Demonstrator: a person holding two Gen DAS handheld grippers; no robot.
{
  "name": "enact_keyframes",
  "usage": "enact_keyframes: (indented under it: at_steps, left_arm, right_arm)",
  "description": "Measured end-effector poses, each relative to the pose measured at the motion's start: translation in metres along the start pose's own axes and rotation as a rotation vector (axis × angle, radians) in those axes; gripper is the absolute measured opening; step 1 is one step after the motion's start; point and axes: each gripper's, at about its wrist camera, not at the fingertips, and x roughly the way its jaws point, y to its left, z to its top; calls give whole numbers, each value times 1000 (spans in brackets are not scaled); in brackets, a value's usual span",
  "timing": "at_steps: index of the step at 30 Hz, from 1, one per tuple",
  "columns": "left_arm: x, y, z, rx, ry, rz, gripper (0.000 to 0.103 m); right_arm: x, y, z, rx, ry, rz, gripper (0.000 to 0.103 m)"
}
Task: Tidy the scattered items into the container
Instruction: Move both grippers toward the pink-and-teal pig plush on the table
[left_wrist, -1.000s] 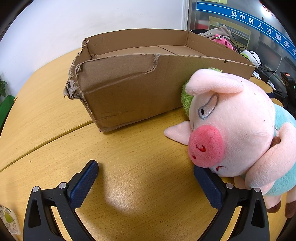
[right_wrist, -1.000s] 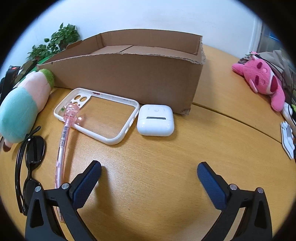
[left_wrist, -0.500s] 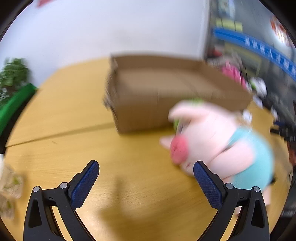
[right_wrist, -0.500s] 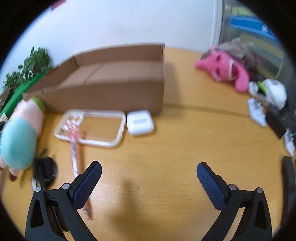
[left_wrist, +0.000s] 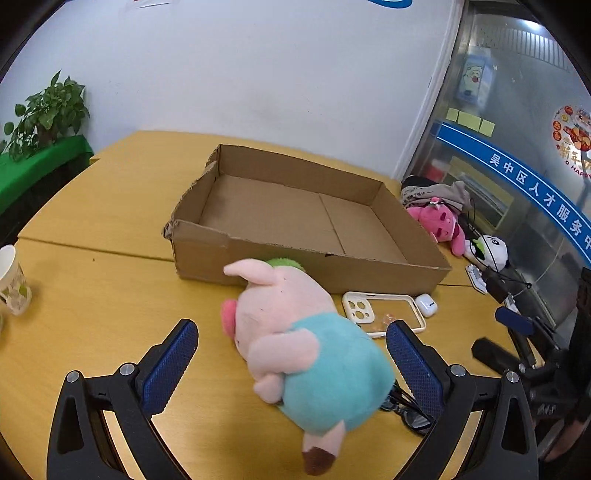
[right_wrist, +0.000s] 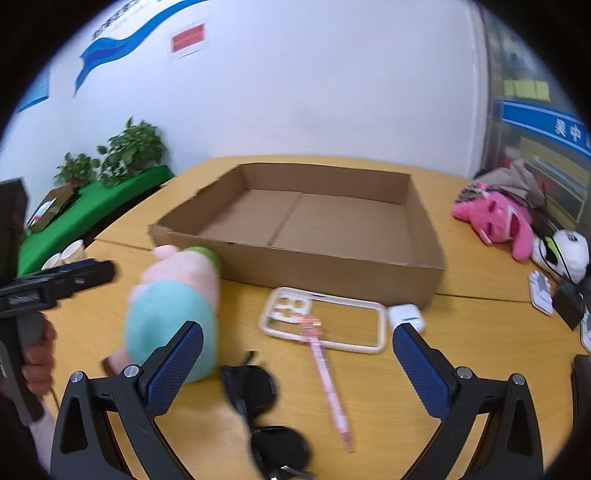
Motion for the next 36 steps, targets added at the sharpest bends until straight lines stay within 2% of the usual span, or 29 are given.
enact_keyframes:
  at_steps: [5, 11, 16, 22, 36]
  left_arm:
    - [-13, -12, -11, -2, -7, 27, 103]
    - [-30, -22, -15, 6, -12, -5, 103]
    - [-28, -28, -14, 34, 1, -19, 103]
    - [-17, -29, -16, 22, 29, -67, 103]
    - [-17, -1, -21, -61, 59, -29, 103]
  right_arm:
    - [-12, 24, -7, -4, 18, 48, 102]
    - [-30, 45, -13, -9, 12, 60, 102]
    - [-41, 51, -15, 7, 0, 56, 102]
    - [-36, 51, -18, 23, 14, 74, 102]
    - [-10, 71, -9, -16, 47, 139, 102]
